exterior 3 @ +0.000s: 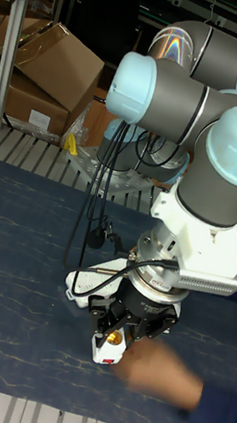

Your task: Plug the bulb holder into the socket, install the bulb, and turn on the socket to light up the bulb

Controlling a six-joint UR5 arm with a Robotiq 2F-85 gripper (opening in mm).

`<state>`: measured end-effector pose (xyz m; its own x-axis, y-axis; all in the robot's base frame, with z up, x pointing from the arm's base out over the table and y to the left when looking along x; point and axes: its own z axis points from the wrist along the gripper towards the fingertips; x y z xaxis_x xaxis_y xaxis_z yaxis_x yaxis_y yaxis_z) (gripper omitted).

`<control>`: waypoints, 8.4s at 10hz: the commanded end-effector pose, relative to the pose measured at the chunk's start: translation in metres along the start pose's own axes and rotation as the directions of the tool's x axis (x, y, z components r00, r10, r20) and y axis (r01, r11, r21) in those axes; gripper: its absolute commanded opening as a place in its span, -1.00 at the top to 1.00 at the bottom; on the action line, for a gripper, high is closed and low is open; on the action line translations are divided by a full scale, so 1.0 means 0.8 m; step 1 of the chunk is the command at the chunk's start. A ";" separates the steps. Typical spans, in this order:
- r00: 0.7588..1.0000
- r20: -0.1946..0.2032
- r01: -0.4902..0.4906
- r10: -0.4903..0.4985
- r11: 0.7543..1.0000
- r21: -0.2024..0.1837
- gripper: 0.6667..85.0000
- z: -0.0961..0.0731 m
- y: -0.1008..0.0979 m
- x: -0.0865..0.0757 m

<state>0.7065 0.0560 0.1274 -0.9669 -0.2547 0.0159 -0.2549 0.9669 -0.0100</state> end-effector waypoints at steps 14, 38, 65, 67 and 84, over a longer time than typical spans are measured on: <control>0.986 0.067 0.148 -0.151 0.988 0.037 0.98 0.064 -0.008 0.022; 0.995 -0.017 0.101 -0.101 0.994 0.038 0.98 0.112 -0.030 0.142; 0.993 -0.059 0.104 -0.101 0.994 0.045 0.98 0.099 -0.028 0.140; 0.993 -0.069 0.102 -0.098 0.993 0.054 0.98 0.095 -0.032 0.138; 0.994 -0.063 0.088 -0.086 0.995 0.037 0.98 0.100 -0.015 0.154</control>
<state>0.5935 0.0079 0.0476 -0.9385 -0.3350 0.0837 -0.3406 0.9380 -0.0640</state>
